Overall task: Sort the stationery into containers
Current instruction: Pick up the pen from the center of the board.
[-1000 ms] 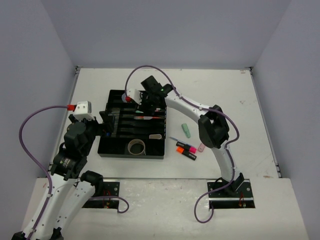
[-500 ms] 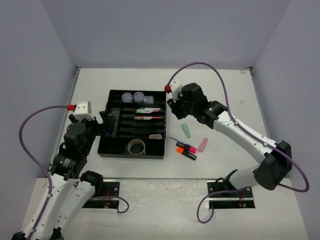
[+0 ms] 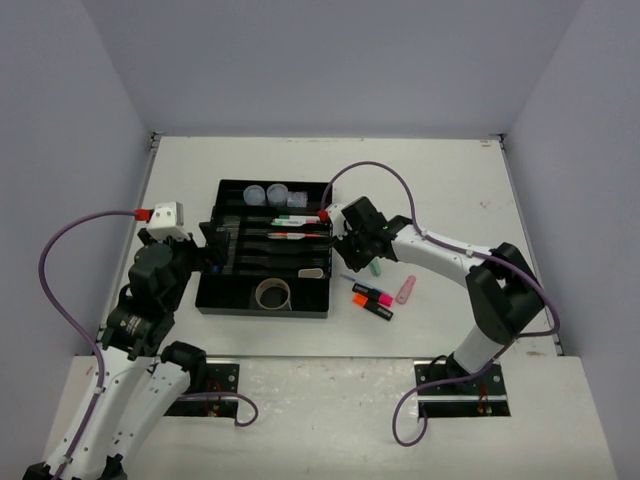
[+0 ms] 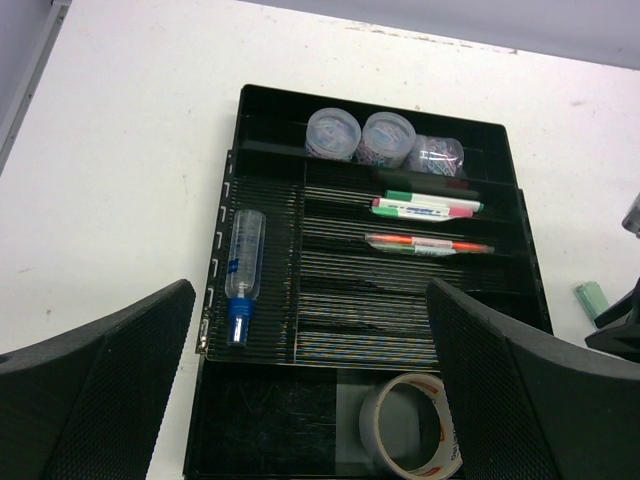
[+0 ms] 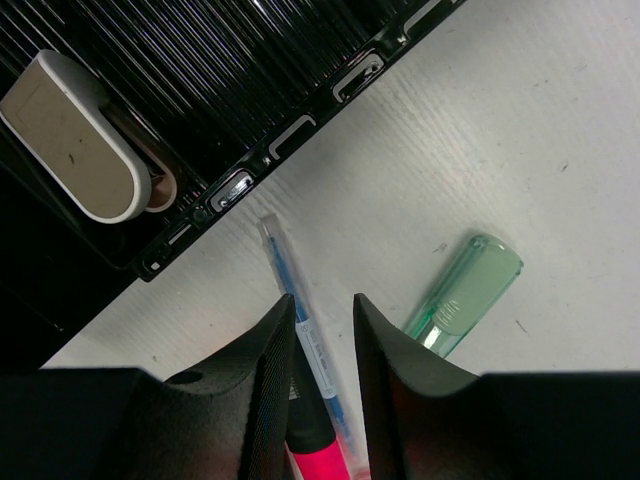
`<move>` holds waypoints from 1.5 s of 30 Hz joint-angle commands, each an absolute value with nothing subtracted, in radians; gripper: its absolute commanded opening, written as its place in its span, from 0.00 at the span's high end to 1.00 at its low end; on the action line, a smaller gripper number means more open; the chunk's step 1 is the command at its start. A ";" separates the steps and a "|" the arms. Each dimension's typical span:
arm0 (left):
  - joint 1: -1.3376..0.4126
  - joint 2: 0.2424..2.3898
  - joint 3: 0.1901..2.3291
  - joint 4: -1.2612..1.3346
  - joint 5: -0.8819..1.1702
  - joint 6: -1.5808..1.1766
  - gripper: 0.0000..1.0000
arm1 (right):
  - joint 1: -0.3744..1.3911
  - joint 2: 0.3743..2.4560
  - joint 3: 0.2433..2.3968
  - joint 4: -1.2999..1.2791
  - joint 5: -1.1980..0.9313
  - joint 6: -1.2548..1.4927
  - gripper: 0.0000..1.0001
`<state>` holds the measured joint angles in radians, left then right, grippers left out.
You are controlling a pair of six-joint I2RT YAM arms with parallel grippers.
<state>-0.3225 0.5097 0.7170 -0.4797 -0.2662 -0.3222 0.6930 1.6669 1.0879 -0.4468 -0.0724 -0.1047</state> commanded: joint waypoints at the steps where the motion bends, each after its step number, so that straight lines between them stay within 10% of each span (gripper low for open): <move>1: -0.316 0.522 0.728 -0.445 -0.270 -0.318 0.00 | 0.695 1.692 1.127 -0.417 -0.111 -0.096 0.68; 45: -0.314 0.520 0.726 -0.439 -0.256 -0.313 0.00 | 0.721 1.799 1.088 -0.480 -0.080 -0.095 0.76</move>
<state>-0.3225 0.5190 0.7170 -0.4793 -0.2646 -0.3218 0.7136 1.7908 1.0878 -0.4660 -0.0944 -0.1001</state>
